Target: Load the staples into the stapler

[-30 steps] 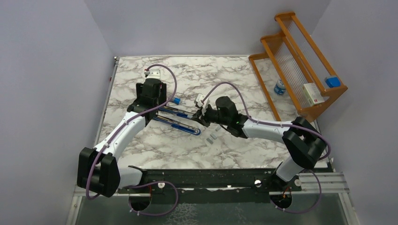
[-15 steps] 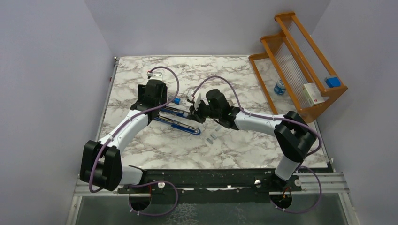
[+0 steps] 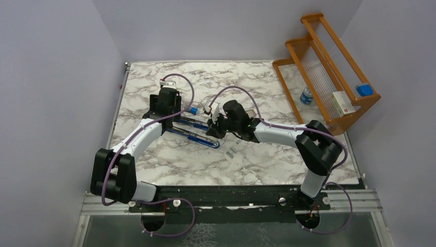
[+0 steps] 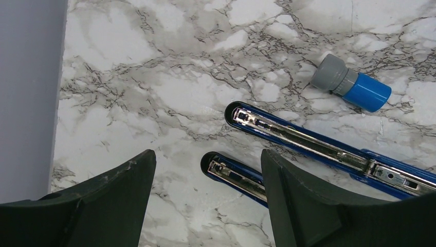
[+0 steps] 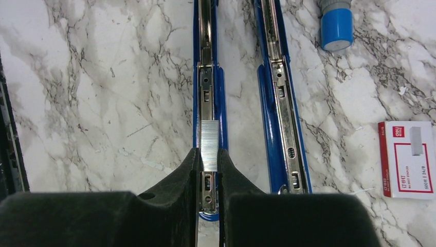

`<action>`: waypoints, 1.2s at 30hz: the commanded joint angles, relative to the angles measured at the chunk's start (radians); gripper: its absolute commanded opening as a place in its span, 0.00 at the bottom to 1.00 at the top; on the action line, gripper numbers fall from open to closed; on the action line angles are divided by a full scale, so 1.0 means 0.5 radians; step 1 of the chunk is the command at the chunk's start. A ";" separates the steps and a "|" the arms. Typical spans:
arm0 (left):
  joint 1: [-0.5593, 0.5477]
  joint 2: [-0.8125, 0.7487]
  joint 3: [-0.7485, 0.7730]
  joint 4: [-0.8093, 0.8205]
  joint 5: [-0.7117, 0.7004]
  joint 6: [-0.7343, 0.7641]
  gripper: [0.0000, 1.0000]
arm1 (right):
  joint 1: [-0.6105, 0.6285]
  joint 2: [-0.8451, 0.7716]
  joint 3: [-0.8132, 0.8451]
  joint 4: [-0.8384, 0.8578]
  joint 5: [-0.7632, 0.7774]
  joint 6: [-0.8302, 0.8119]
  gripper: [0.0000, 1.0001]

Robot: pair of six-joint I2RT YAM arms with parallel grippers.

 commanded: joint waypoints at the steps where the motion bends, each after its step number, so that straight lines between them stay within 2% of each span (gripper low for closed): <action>1: 0.037 0.026 -0.017 0.056 0.096 -0.022 0.78 | 0.037 0.072 0.029 -0.017 -0.018 0.019 0.01; 14: 0.077 0.075 -0.032 0.066 0.188 -0.033 0.78 | 0.120 0.183 0.172 -0.164 0.154 -0.068 0.01; 20: 0.098 0.099 -0.032 0.047 0.221 -0.070 0.71 | 0.123 0.186 0.190 -0.155 0.190 -0.060 0.01; 36: 0.099 0.168 -0.032 0.028 0.271 -0.068 0.67 | 0.127 0.223 0.242 -0.220 0.232 -0.061 0.01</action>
